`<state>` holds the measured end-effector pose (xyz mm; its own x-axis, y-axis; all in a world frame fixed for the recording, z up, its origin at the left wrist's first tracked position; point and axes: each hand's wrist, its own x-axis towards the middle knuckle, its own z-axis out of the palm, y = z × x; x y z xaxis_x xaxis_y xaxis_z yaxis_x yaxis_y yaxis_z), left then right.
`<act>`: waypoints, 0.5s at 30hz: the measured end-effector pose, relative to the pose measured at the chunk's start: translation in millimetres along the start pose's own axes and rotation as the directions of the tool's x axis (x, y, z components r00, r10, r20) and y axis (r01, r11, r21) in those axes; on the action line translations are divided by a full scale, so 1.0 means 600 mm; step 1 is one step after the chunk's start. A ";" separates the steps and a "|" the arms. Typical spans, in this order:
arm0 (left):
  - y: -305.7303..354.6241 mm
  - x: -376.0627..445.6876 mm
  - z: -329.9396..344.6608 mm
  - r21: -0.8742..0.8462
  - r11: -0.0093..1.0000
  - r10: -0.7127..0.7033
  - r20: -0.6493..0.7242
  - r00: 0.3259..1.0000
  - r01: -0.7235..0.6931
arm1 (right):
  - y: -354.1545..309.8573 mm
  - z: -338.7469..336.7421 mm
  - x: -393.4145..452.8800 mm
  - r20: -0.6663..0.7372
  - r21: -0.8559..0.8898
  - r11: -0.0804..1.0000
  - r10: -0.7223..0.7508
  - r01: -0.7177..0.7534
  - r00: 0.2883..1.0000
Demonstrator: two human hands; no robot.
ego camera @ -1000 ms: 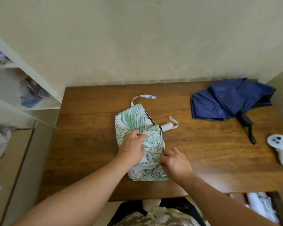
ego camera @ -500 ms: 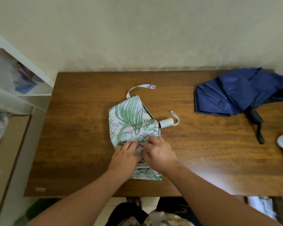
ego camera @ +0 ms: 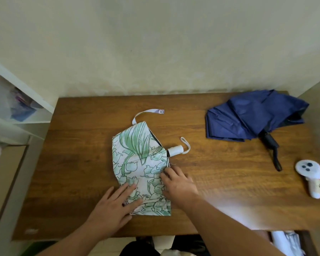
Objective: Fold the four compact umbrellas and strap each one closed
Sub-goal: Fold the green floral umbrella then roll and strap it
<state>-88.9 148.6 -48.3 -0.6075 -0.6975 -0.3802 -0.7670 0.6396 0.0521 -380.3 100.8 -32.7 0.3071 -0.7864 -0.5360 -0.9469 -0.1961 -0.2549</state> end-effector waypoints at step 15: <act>0.045 0.092 -0.054 -0.068 0.993 -0.092 0.061 0.994 0.096 | -0.013 -0.002 -0.018 0.085 -0.110 0.994 -0.010 0.020 0.996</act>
<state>-149.6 117.0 -38.0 -0.5208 -0.7322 -0.4389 -0.8339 0.5463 0.0783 -376.6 110.1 -24.1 0.3239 -0.7320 -0.5994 -0.9454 -0.2747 -0.1753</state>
